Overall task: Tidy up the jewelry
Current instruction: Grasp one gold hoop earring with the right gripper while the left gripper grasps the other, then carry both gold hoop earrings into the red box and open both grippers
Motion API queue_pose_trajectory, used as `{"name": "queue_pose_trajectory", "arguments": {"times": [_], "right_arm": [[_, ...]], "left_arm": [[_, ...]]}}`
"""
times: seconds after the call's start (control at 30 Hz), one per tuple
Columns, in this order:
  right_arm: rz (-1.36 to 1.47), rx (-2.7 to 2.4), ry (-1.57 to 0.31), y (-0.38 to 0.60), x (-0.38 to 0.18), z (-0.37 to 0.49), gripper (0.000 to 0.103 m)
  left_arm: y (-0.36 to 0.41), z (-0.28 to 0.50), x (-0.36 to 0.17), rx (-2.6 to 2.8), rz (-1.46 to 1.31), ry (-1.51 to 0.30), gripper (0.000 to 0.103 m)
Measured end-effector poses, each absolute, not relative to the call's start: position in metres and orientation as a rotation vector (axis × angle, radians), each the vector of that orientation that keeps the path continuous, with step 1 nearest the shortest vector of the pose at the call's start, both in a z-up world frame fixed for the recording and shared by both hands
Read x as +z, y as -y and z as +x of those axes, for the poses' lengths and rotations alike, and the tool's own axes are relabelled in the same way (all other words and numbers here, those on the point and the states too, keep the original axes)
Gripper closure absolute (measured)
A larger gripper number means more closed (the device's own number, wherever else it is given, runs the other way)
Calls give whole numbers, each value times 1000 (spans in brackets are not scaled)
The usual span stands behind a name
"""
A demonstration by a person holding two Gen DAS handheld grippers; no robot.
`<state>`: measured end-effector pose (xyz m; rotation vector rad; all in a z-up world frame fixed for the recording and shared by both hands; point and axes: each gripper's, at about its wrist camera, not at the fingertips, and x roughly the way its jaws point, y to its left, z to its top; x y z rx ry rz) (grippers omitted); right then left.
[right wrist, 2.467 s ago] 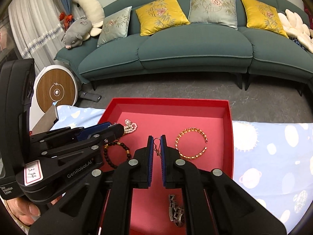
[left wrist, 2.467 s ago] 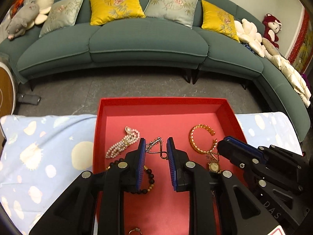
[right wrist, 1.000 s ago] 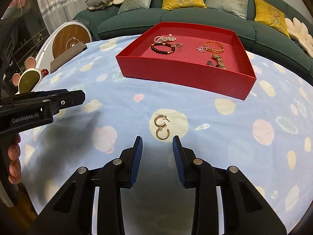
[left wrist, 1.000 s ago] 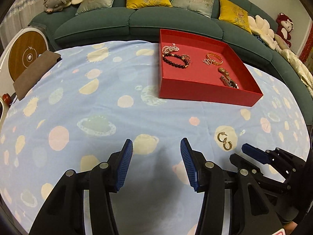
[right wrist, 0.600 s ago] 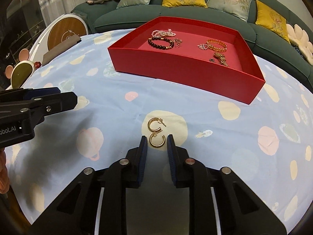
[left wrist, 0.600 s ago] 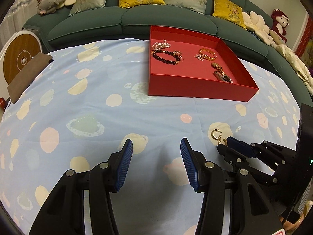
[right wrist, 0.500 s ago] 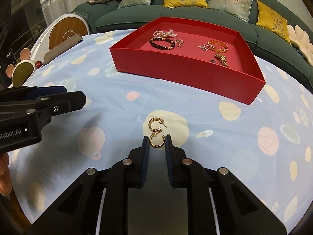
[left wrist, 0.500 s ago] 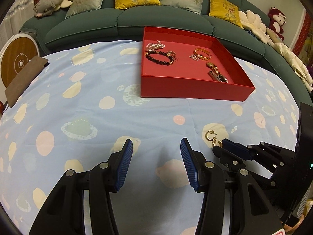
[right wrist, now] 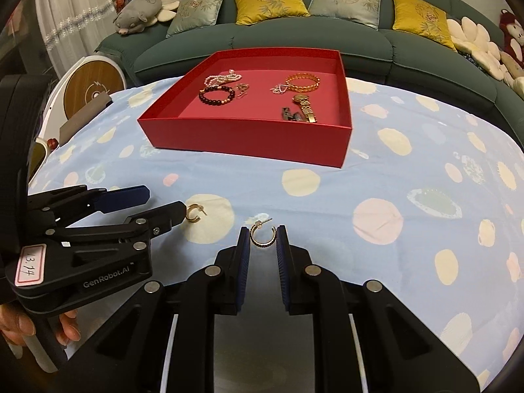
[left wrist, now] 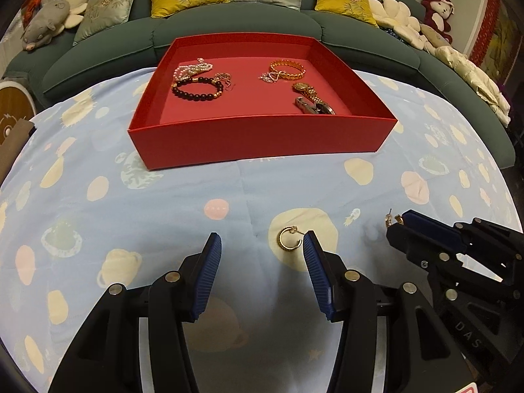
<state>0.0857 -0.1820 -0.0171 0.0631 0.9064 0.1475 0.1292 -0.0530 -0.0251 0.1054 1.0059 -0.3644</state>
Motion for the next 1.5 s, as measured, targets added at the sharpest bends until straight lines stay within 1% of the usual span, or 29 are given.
{"name": "queue_pose_trajectory", "arguments": {"times": [0.37,0.4,0.47,0.53,0.63,0.97,1.2,1.5], "right_arm": [[93,138,-927,197,-22,84,87],[98,135,-931,199,-23,84,87],[103,131,-934,201,-24,84,87],[107,128,-932,202,-24,84,87],[110,128,-925,202,-21,86,87],[121,137,-904,202,-14,86,87],[128,144,-885,201,-5,88,87],[169,159,-820,203,28,103,87]], "left_arm": [[70,127,-39,-349,195,-975,54],[70,126,-39,-350,199,-973,56],[71,125,-38,-357,204,-967,63],[73,124,-38,-368,207,-967,76],[73,123,-37,-382,205,-972,89],[61,121,-27,-415,145,-979,89],[42,120,-2,-422,94,-942,89],[14,139,42,-375,27,-860,89]]}}
